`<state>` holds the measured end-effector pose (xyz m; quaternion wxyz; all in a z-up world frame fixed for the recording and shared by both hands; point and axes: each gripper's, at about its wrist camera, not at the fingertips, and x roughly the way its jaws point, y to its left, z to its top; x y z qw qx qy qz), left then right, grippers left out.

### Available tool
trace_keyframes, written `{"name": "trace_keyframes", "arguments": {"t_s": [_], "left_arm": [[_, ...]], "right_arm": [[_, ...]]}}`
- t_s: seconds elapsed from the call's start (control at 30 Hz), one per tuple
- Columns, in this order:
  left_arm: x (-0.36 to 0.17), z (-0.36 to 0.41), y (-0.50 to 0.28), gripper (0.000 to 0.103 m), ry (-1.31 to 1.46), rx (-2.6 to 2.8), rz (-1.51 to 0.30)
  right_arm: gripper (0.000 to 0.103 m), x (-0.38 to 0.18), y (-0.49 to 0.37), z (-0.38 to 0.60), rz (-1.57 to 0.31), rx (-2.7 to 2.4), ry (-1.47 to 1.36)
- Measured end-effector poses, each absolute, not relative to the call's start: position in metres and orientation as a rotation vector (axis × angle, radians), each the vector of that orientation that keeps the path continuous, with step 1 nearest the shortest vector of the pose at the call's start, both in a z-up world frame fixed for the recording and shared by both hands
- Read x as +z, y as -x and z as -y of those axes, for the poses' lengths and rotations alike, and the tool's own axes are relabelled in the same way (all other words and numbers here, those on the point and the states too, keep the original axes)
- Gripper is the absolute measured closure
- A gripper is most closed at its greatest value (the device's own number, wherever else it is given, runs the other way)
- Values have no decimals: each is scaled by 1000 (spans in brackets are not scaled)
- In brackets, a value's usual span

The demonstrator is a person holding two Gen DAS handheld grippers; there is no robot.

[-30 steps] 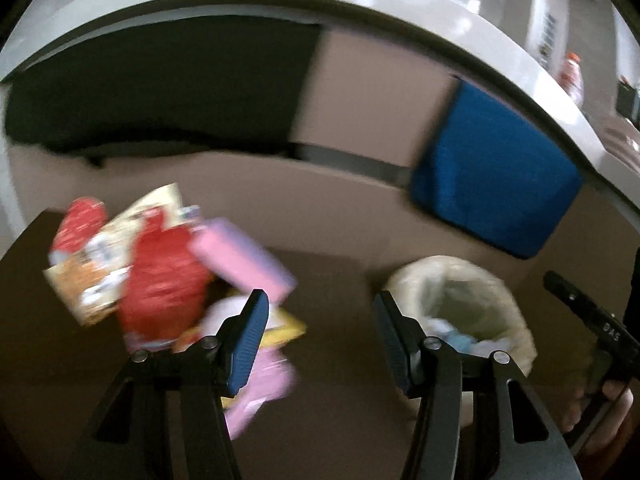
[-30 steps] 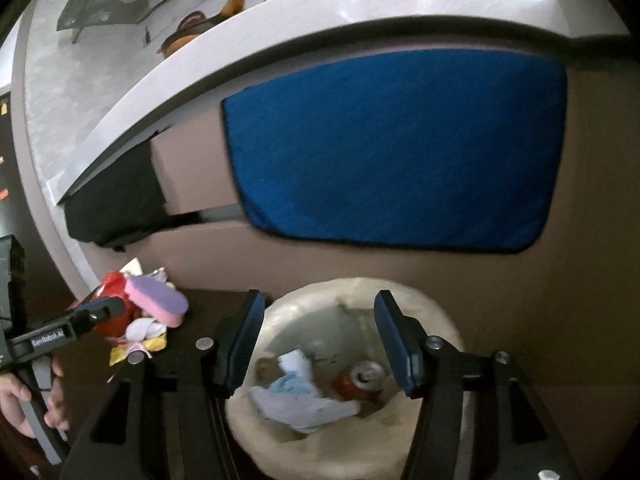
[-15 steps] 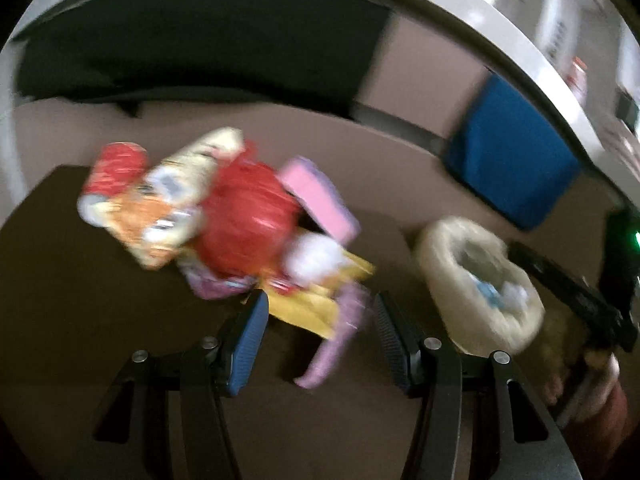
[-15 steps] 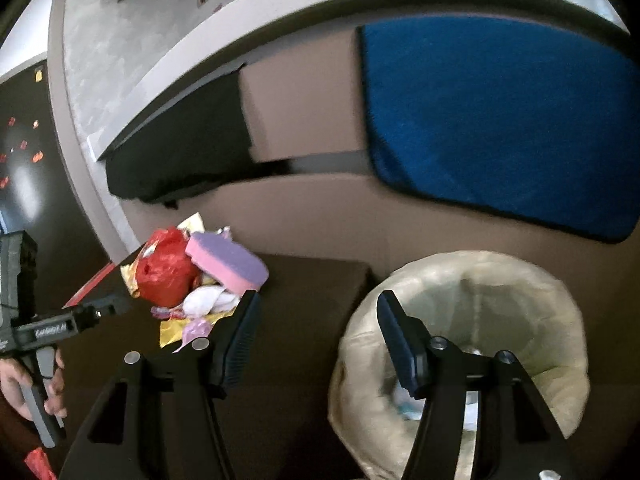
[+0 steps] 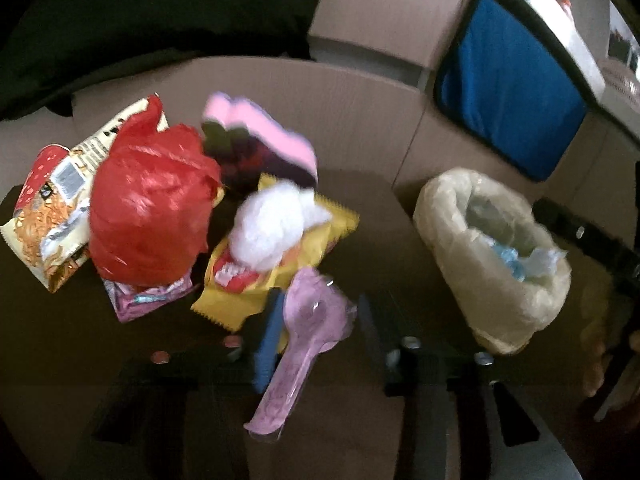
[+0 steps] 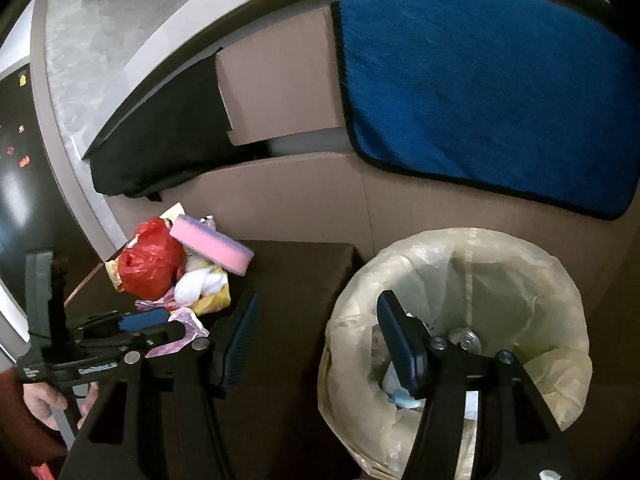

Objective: Collect trash
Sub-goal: 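Move the left tool to the pile and grasp the pink plastic spoon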

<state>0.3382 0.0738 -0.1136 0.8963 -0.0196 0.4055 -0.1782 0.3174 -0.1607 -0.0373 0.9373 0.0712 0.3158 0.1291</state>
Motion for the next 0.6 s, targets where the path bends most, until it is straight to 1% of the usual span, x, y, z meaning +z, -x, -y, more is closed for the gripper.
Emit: {"name": "trace_keyframes", "arguments": {"t_s": [0.03, 0.07, 0.1, 0.23, 0.43, 0.6], "left_arm": [[-117, -72, -338, 74, 25, -368, -858], [-117, -72, -336, 74, 22, -370, -852], [-116, -73, -334, 78, 26, -373, -844], [-104, -91, -315, 85, 24, -337, -844], [-86, -158, -272, 87, 108, -263, -835], [-89, -214, -246, 87, 157, -176, -837]], "right_arm": [[46, -38, -318, 160, -647, 265, -146], [46, -38, -319, 158, -649, 267, -145], [46, -38, -320, 155, -651, 271, -142], [46, -38, -324, 139, -666, 302, -122], [46, -39, -339, 96, -719, 423, -92], [46, -46, -359, 45, -745, 487, -34]]}}
